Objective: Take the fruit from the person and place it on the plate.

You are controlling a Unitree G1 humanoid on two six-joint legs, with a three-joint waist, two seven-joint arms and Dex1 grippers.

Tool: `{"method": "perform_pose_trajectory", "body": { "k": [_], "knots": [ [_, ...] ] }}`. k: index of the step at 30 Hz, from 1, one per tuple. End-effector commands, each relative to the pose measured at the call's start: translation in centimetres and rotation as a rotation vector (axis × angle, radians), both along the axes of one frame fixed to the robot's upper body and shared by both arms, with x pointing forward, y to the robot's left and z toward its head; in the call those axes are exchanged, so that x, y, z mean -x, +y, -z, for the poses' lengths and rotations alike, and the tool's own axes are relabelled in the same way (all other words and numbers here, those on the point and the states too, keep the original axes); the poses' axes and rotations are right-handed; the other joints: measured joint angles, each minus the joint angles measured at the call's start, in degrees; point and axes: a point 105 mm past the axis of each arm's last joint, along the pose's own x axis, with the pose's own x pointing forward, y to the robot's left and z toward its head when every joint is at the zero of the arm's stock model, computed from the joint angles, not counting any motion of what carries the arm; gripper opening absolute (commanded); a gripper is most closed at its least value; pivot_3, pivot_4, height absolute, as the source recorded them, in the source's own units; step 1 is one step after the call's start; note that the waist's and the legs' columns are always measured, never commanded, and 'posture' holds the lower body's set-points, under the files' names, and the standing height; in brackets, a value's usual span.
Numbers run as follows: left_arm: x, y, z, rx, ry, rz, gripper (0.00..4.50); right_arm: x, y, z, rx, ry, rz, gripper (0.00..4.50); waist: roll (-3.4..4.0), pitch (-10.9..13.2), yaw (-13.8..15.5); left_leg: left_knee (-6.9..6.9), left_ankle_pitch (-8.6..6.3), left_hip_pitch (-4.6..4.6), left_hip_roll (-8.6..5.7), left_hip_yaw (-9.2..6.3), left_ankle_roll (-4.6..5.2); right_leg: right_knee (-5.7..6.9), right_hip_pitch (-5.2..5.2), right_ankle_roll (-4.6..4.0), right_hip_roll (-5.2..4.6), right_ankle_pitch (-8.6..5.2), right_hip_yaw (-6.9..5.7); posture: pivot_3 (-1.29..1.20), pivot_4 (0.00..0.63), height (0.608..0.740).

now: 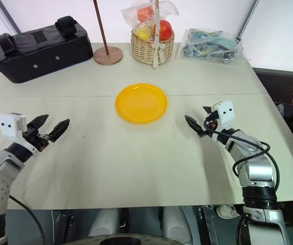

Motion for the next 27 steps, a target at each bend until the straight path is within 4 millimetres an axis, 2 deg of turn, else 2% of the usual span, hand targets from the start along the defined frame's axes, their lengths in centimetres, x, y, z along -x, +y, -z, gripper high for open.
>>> {"method": "perform_pose_trajectory", "body": {
  "k": [1, 27],
  "knots": [
    [-0.1, -0.4, -0.6, -0.010, -0.021, 0.005, 4.48, 0.1, 0.5, -1.5, 0.005, -0.064, -0.011, 4.50, 0.00, 0.0, 0.0, 0.00, 0.00, 0.00, 0.00, 0.00, 0.00, 0.00, 0.00, 0.00, 0.00, 0.00, 0.00, 0.00, 0.150, 0.740],
    [-0.7, -0.5, -1.6, -0.018, -0.135, -0.026, 4.48, 0.1, 1.2, -1.3, -0.012, -0.076, 0.013, 4.50, 0.00, 0.0, 0.0, 0.01, 0.00, 0.00, -0.01, 0.01, 0.00, 0.00, 0.00, 0.00, 0.00, 0.00, 0.01, 0.00, 0.150, 0.740]
  ]
}}
